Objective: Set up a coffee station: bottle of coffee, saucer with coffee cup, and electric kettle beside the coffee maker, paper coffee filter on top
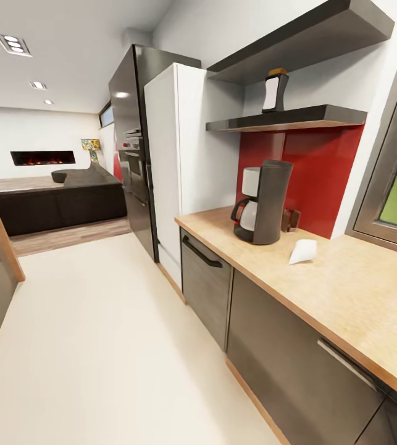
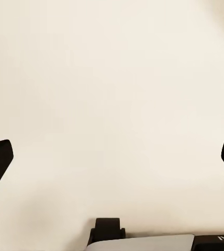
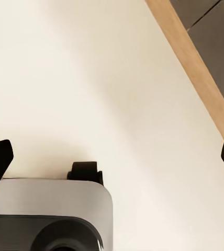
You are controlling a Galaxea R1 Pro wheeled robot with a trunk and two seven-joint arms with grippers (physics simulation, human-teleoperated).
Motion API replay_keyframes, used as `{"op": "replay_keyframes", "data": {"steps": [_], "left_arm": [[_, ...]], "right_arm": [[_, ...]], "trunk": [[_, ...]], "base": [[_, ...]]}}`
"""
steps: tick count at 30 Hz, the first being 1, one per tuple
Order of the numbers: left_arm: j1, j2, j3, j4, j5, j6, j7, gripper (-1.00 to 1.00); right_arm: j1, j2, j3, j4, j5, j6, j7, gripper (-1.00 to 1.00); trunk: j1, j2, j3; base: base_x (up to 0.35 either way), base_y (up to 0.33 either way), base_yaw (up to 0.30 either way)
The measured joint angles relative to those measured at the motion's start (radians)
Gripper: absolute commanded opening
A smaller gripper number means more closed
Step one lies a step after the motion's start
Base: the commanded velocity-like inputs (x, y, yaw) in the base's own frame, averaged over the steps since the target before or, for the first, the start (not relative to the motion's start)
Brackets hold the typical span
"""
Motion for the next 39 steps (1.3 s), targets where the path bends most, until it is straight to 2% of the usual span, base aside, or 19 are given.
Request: {"op": "replay_keyframes", "data": {"steps": [3,4,7,8,10,14,16,17,23,27,30,31,32,39], "left_arm": [[0.000,0.000,0.000,0.000,0.000,0.000,0.000,1.00],[0.000,0.003,0.001,-0.001,0.000,-0.001,0.000,1.00],[0.000,0.003,0.001,-0.001,0.000,-0.001,0.000,1.00],[0.000,0.003,0.002,-0.001,0.000,-0.002,0.000,1.00],[0.000,0.004,0.002,0.000,0.000,-0.002,0.001,1.00],[0.000,0.004,0.002,-0.002,0.001,-0.002,0.000,1.00],[0.000,0.003,0.002,-0.003,0.002,-0.002,0.000,1.00],[0.000,0.003,0.001,-0.004,0.002,-0.002,0.000,1.00],[0.000,0.001,-0.001,-0.006,0.003,-0.002,0.000,1.00],[0.000,0.000,-0.001,-0.003,0.003,-0.002,0.000,1.00],[0.000,0.000,-0.002,-0.003,0.003,-0.002,0.000,1.00],[0.000,0.000,-0.003,-0.003,0.003,-0.002,0.000,1.00],[0.000,0.000,-0.002,-0.004,0.002,-0.002,0.000,1.00],[0.000,0.000,-0.001,-0.004,0.002,-0.002,0.000,1.00]], "right_arm": [[-0.004,0.000,-0.003,-0.004,-0.004,0.000,0.000,1.00],[-0.017,0.022,0.003,-0.090,-0.009,-0.005,0.006,1.00],[-0.018,0.044,0.006,-0.209,-0.007,-0.004,0.009,1.00],[-0.018,0.054,0.019,-0.313,-0.006,-0.004,0.047,1.00],[-0.018,0.058,0.039,-0.443,-0.006,-0.004,0.117,1.00],[-0.016,0.060,0.057,-0.615,-0.007,-0.003,0.206,1.00],[-0.015,0.061,0.062,-0.697,-0.008,-0.002,0.233,1.00],[-0.013,0.061,0.065,-0.779,-0.010,0.000,0.250,1.00],[-0.011,0.059,0.068,-1.037,-0.011,0.027,0.273,1.00],[-0.011,0.060,0.075,-1.146,-0.011,0.076,0.277,1.00],[-0.021,0.062,0.103,-1.213,-0.010,0.117,0.279,1.00],[-0.046,0.062,0.116,-1.236,-0.010,0.138,0.278,1.00],[-0.103,0.063,0.126,-1.253,-0.011,0.192,0.278,1.00],[-0.215,0.063,0.131,-1.260,-0.010,0.277,0.278,1.00]], "trunk": [[0.000,0.000,0.000],[0.000,0.000,0.000],[0.000,0.000,0.000],[0.000,0.000,0.000],[0.000,0.000,0.000],[0.000,0.000,0.000],[0.000,0.000,0.000],[0.000,0.000,0.000],[0.000,0.000,0.000],[0.000,0.000,0.000],[0.000,0.000,0.000],[0.000,0.000,0.000],[0.000,0.000,0.000],[0.000,0.000,0.000]], "base": [[0.002,0.003,0.000],[0.000,0.000,0.000],[0.000,0.000,0.000],[0.000,0.000,0.000],[0.000,0.000,0.000],[0.000,0.000,0.000],[0.000,0.000,0.000],[0.000,0.000,0.000],[0.000,0.000,0.000],[0.000,0.000,0.000],[0.000,0.000,0.000],[0.000,0.000,0.000],[0.000,0.000,0.000],[0.000,0.000,0.000]]}}
